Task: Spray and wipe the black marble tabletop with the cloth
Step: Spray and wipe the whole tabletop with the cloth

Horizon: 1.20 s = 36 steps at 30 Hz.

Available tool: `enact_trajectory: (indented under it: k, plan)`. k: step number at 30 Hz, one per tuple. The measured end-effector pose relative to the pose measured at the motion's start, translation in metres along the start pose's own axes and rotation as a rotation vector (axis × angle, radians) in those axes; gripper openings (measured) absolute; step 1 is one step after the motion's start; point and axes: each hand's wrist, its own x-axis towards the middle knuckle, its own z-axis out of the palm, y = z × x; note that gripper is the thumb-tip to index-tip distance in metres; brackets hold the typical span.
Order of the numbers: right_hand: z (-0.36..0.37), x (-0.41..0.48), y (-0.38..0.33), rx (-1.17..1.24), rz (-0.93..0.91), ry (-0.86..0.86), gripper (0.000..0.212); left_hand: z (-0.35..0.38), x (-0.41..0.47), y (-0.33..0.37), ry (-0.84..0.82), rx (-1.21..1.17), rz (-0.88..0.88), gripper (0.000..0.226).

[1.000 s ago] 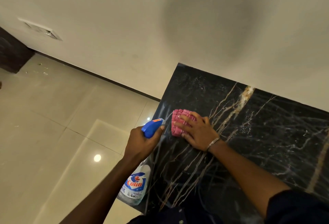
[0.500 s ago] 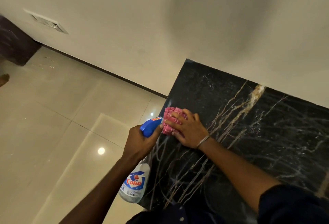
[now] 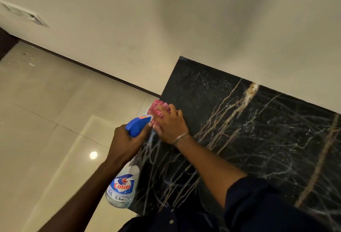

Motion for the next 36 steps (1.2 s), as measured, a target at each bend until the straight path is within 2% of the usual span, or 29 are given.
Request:
enact_trajectory:
  k: [3,6,11,14,16,19,22,24,30,32,36]
  plan:
    - [0.009,-0.027,-0.019,0.063,-0.155,0.042,0.04,0.004,0.001,0.002,-0.003,-0.009,0.001,0.03]
    - [0.01,-0.019,0.006,0.063,-0.198,0.007,0.045,0.005,-0.002,0.007,-0.02,-0.003,0.016,0.02]
    - [-0.006,0.013,0.063,0.018,0.208,-0.029,0.058,0.0,-0.008,0.009,0.008,0.01,-0.01,0.029]
    - [-0.012,0.011,0.06,-0.009,0.283,-0.059,0.059,-0.004,-0.012,0.009,0.018,0.012,-0.006,0.028]
    - [-0.006,-0.012,0.033,-0.012,0.203,-0.052,0.06,-0.004,-0.013,0.009,0.028,0.019,-0.003,0.029]
    - [0.008,-0.06,-0.003,0.091,-0.011,-0.088,0.059,0.004,-0.014,0.009,0.008,0.017,0.007,0.029]
    - [0.016,-0.092,0.007,0.096,-0.103,-0.074,0.067,0.015,-0.014,0.01,-0.035,0.015,0.019,0.025]
    - [0.015,-0.097,0.038,0.072,-0.016,-0.076,0.068,0.023,-0.012,0.011,-0.051,0.006,0.022,0.027]
    - [-0.009,-0.088,0.158,0.073,0.454,-0.1,0.063,0.044,-0.006,0.036,-0.104,-0.037,0.049,0.022]
    - [-0.015,-0.088,0.169,0.107,0.508,-0.117,0.066,0.049,-0.005,0.042,-0.106,-0.028,0.062,0.019]
    - [-0.004,-0.114,0.12,0.184,0.459,-0.027,0.067,0.057,0.0,0.045,-0.115,-0.015,0.054,0.019]
